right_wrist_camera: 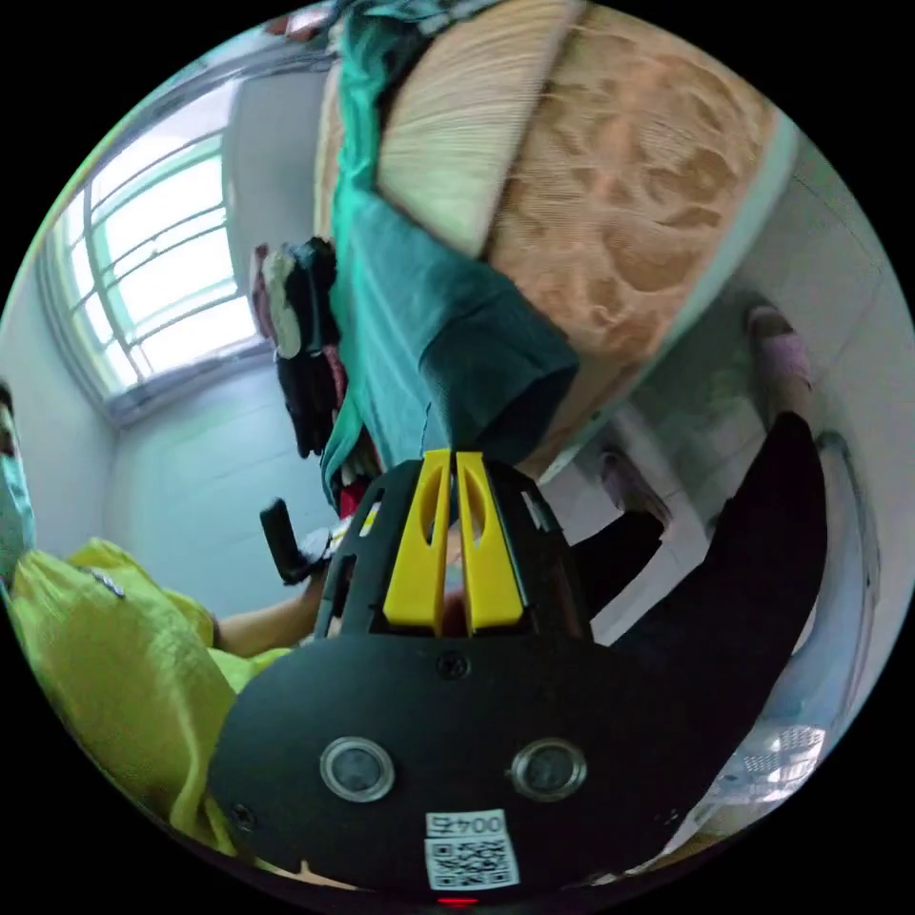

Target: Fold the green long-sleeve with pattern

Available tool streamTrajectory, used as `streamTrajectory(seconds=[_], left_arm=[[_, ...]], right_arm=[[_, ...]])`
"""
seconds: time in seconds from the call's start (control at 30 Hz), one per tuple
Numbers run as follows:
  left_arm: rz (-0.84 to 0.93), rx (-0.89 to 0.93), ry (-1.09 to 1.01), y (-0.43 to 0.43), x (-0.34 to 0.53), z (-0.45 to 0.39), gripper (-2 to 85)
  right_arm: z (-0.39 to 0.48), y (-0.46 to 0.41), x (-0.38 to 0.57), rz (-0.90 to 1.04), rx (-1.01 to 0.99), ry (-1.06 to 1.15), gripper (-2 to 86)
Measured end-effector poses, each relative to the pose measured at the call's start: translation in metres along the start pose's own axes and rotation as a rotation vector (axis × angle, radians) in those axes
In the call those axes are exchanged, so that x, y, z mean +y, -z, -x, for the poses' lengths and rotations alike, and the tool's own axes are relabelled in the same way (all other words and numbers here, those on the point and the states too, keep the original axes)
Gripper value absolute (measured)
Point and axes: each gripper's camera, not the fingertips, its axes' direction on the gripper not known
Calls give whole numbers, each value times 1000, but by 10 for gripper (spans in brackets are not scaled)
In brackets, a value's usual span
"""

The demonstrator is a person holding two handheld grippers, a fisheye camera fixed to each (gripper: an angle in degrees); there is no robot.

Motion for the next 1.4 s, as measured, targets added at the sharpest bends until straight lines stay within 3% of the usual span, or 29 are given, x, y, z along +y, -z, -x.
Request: streamTrajectory(seconds=[0.1,0.23,0.3,0.47,0.57,0.63,0.7,0.8,0.87,0.97,1.03,1.13,1.27,1.33,1.4], left_arm=[[24,3,29,13,-5,3,22],[43,14,92,37,-14,12,23],[43,12,134,51,-12,20,23],[20,18,326,97,8,63,26],[4,32,490,124,24,101,32],[15,27,573,139,32,123,39],[41,26,585,145,34,131,48],[104,37,549,148,30,131,68],[114,30,518,151,27,126,76],[56,115,510,158,22,125,90],[-33,230,546,169,19,131,99],[-71,262,565,178,15,143,112],[-107,320,565,187,17,164,121],[-139,469,537,189,19,178,120],[-135,508,484,190,14,184,118]], right_arm=[[0,-14,-16,36,12,-34,19],[17,-50,-23,182,262,-37,76],[25,-45,-21,138,319,-11,115],[82,-33,-33,52,534,273,169],[106,-59,-62,157,591,399,159],[117,-87,-76,288,627,464,86],[130,-112,-82,439,686,484,43],[188,-113,-71,436,791,618,38],[191,-112,-72,471,951,555,38],[190,-121,-89,494,913,403,41],[198,-136,-96,512,928,399,45],[201,-157,-102,556,935,372,61],[205,-168,-99,664,849,366,147],[212,-170,-96,697,803,368,169],[221,-173,-98,656,854,386,169]])
